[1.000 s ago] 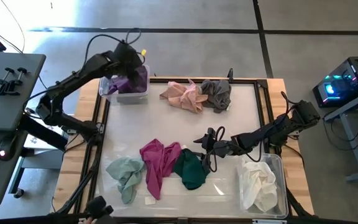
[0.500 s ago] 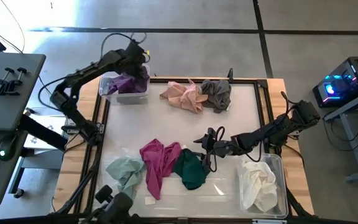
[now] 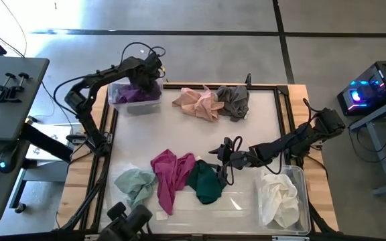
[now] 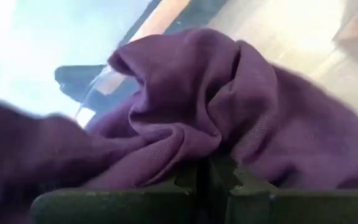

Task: Sort microfiber towel by color & place in baskets
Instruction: Put the purple towel into the top transparent bin

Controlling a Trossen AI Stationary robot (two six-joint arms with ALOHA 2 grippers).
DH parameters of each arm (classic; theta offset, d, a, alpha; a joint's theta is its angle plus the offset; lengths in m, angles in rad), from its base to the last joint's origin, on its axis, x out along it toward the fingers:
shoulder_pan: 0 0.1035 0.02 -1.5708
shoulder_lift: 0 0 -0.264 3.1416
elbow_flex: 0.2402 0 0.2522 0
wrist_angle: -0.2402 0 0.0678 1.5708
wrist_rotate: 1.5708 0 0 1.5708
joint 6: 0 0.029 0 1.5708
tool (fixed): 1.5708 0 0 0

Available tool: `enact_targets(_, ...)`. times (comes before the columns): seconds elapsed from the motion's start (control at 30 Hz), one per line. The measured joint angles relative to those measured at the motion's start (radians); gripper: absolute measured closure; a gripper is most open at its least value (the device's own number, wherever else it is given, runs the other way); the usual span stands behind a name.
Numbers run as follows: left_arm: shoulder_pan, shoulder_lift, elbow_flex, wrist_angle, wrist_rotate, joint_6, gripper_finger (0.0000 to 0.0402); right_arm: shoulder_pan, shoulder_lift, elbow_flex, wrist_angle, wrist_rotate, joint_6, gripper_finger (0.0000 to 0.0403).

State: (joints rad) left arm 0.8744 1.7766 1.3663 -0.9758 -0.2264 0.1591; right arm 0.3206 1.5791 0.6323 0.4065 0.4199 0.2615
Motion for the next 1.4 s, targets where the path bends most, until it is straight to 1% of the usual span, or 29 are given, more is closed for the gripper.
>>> enact_targets(0.07, -0.004, -0.01, -0.004, -0.012, -0.001, 0.003, 0.0401, 0.0, 0.0, 0.0, 0.0, 0.0, 0.0, 0.0153)
enact_targets(0.17, -0.015, -0.063, -0.002, -0.01, -0.002, 0.028, 0.0395, 0.0, 0.0, 0.0, 0.0, 0.001, 0.0, 0.0153)
enact_targets(0.3, -0.03, -0.143, -0.002, -0.021, -0.003, 0.045, 0.0365, 0.0, 0.0, 0.0, 0.001, 0.0, 0.0, 0.0153)
enact_targets(0.43, -0.033, -0.253, -0.002, -0.057, -0.005, 0.016, 0.0335, 0.0, 0.0, 0.0, 0.001, 0.001, 0.0, 0.0153)
enact_targets(0.5, -0.033, -0.299, -0.002, -0.075, -0.042, -0.024, 0.0327, 0.0, 0.0, 0.0, 0.001, 0.001, 0.0, 0.0153)
enact_targets(0.6, -0.015, -0.347, -0.005, -0.073, -0.135, -0.113, 0.0325, 0.0, 0.0, 0.0, 0.001, 0.0, 0.002, 0.0153)
enact_targets(0.73, 0.027, -0.344, -0.057, -0.052, -0.149, -0.114, 0.0344, 0.0, 0.0, 0.0, 0.001, 0.0, 0.003, 0.0153)
enact_targets(0.87, 0.049, -0.326, -0.179, 0.071, -0.157, -0.083, 0.0373, 0.001, 0.0, 0.0, 0.001, 0.001, 0.004, 0.0153)
enact_targets(0.97, 0.05, -0.311, -0.264, 0.168, -0.14, -0.078, 0.0395, 0.001, 0.0, 0.0, 0.001, 0.0, 0.008, 0.0153)
enact_targets(1.07, 0.05, -0.292, -0.323, 0.221, -0.108, -0.055, 0.0398, 0.001, 0.0, 0.0, 0.001, 0.001, 0.008, 0.0153)
enact_targets(1.23, 0.051, -0.245, -0.375, 0.232, -0.067, 0.053, 0.0401, 0.001, 0.0, 0.0, 0.001, 0.001, 0.008, 0.0153)
enact_targets(1.33, 0.055, -0.205, -0.376, 0.207, -0.074, 0.158, 0.0401, 0.001, 0.0, 0.0, 0.001, 0.001, 0.006, 0.0153)
enact_targets(1.4, 0.055, -0.188, -0.372, 0.182, -0.115, 0.245, 0.0401, 0.001, 0.0, 0.0, 0.001, 0.001, 0.003, 0.0153)
